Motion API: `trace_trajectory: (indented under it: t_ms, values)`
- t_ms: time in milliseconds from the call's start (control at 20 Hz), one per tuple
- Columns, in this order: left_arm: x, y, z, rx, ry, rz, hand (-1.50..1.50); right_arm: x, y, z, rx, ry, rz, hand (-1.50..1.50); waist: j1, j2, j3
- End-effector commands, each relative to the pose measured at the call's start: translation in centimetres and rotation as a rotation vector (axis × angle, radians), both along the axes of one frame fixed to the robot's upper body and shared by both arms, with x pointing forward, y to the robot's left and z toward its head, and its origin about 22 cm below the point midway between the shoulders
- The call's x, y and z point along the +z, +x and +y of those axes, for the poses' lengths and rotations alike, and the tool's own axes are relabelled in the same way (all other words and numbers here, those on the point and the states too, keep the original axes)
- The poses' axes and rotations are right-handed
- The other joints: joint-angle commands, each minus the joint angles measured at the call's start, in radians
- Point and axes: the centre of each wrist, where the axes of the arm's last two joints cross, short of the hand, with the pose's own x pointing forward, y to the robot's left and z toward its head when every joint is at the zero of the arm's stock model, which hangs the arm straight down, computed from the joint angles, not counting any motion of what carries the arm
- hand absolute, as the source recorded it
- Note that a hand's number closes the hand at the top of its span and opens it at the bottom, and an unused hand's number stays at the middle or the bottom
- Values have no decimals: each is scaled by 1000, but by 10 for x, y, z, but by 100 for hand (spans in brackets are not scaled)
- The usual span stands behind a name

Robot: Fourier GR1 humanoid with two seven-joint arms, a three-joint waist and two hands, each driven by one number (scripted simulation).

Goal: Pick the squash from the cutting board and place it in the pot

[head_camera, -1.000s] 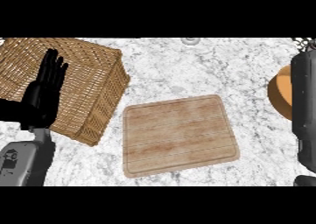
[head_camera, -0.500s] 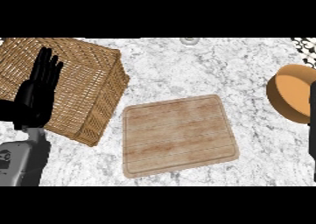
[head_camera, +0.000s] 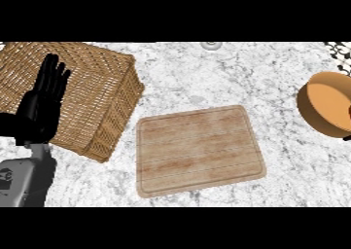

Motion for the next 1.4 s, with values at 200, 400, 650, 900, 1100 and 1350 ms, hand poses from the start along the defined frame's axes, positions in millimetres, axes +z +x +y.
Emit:
trace_trajectory:
  t_ms: [200,400,650,900,1100,1350]
  values:
    - [-3,6,-6,-5,-2,-6,0,-4,3,-9,178,49,-116,-150,-1,0,-1]
    - [-9,-9,-9,-3,-7,6,0,-8,0,1,203,-39,-285,-150,-2,-4,-1]
    - [17,3,-4,-1,-9,3,0,19,4,-4,105,-21,-515,-150,-1,-3,-1]
    - [4,-4,-6,26,2,1,0,18,-15,-8,46,-20,-706,-150,-11,-7,-1]
    - [9,0,9,6,-5,5,0,5,-50,-20,35,-103,-746,-150,-15,-5,-1]
    - [7,1,3,24,-3,2,0,9,-94,-16,14,-128,-849,-150,-18,-6,-1]
